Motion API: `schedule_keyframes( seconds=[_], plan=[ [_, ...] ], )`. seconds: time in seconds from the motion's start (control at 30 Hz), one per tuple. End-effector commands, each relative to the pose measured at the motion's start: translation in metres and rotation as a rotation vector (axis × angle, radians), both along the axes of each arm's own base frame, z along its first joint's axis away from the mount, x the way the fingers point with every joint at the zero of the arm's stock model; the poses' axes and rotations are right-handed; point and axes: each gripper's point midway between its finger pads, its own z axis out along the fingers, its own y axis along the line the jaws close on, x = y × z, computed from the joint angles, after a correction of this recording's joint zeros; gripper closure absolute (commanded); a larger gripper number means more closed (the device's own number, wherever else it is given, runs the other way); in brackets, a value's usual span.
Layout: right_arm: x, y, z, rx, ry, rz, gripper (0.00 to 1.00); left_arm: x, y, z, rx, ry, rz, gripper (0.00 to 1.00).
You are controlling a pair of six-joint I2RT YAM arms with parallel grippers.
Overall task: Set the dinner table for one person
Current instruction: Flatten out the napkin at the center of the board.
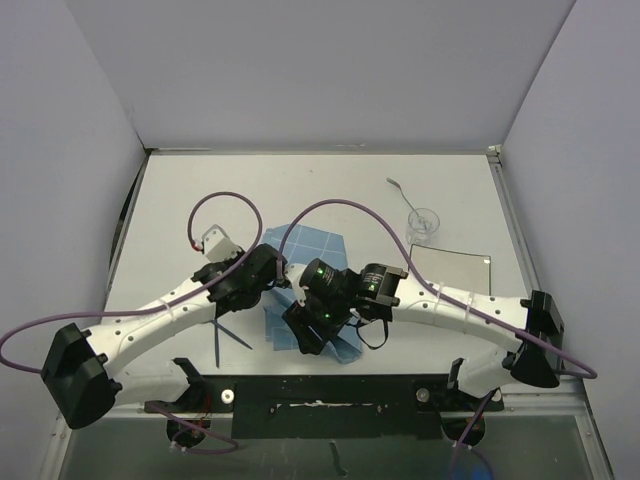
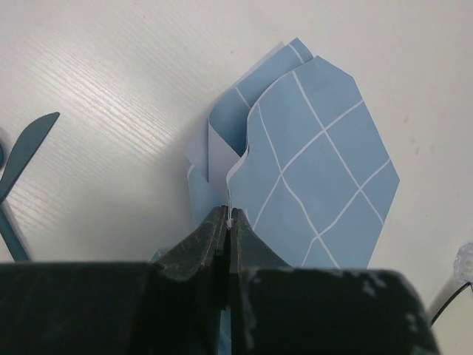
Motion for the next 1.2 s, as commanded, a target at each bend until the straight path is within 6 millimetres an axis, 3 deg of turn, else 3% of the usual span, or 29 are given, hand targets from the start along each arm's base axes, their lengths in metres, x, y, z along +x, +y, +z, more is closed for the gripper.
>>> schedule_keyframes(
  seconds=[0.0, 0.2, 0.5, 0.8, 1.07, 1.17],
  plan=[
    [0.014, 0.026, 0.021, 0.103, -0.065, 0.028, 0.43, 0.004, 0.001, 0.022, -0.028, -0.058, 0.0, 1.0],
    [0.018, 0.026, -0.002, 0.1, -0.042, 0.022, 0.43, 0.0, 0.009, 0.032, -0.031, -0.083, 0.007, 1.0],
    [0.032, 0.019, -0.054, 0.069, 0.033, -0.008, 0.44, -0.009, 0.021, 0.028, -0.022, -0.068, 0.013, 1.0],
    [0.036, 0.015, -0.081, 0.008, 0.044, -0.015, 0.44, -0.007, 0.023, 0.032, -0.012, -0.067, 0.015, 1.0],
    [0.041, 0.006, -0.106, -0.046, 0.077, -0.029, 0.39, -0.013, 0.053, 0.047, -0.003, -0.102, 0.047, 1.0],
    [0.036, 0.004, -0.116, -0.067, 0.107, -0.011, 0.38, -0.018, 0.065, 0.043, 0.003, -0.09, 0.066, 1.0]
  ],
)
